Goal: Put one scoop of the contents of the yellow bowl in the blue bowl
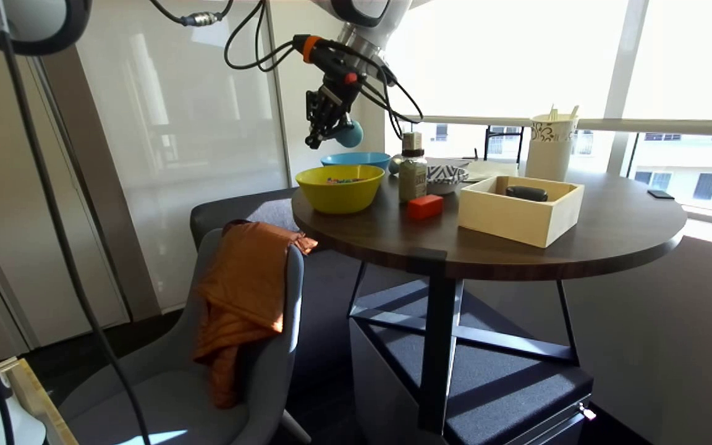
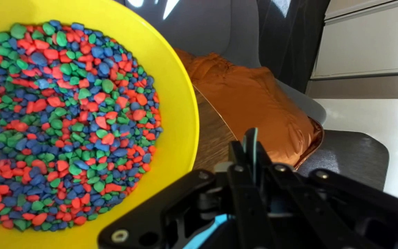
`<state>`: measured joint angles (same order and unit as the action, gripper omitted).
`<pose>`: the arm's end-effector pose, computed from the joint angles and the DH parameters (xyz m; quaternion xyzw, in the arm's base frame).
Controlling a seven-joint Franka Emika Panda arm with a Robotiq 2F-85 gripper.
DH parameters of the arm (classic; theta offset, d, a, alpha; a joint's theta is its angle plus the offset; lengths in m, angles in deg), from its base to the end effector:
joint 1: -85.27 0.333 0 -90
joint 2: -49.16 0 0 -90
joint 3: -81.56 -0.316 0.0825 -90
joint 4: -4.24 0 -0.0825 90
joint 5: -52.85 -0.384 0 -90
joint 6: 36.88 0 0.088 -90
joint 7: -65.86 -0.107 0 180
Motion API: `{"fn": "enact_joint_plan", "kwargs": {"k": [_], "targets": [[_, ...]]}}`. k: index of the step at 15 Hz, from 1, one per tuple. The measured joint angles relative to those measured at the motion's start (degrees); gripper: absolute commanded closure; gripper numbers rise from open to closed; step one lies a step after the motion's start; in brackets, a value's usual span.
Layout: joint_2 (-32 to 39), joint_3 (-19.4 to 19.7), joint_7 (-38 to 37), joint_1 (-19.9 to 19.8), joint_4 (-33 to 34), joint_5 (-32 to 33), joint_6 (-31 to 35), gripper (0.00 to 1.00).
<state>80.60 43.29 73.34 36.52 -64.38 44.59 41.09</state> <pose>0.6227 -0.2064 0.5060 -0.9621 0.0336 0.0910 0.2550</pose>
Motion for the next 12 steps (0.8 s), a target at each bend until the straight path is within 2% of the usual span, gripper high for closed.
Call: {"fn": "enact_joint_plan", "kwargs": {"k": [2, 3, 5, 6, 8, 9, 12], "targets": [[-0.3, 0.0, 0.0, 0.7, 0.0, 1.2, -0.2, 0.98], [-0.8, 2.3, 0.3, 2.5, 0.3, 0.6, -0.6, 0.98], [-2.0, 11.0, 1.5, 9.2, 1.8, -1.0, -1.9, 0.98], [-2.1, 12.6, 1.5, 10.9, 2.4, -0.8, -2.1, 0.91], [-2.0, 12.5, 1.4, 11.3, 2.4, -0.7, -2.1, 0.91], [-1.9, 12.6, 1.4, 11.2, 2.4, -0.7, -2.1, 0.98], [-1.8, 12.8, 1.4, 10.9, 2.3, -0.6, -1.5, 0.98]]}}
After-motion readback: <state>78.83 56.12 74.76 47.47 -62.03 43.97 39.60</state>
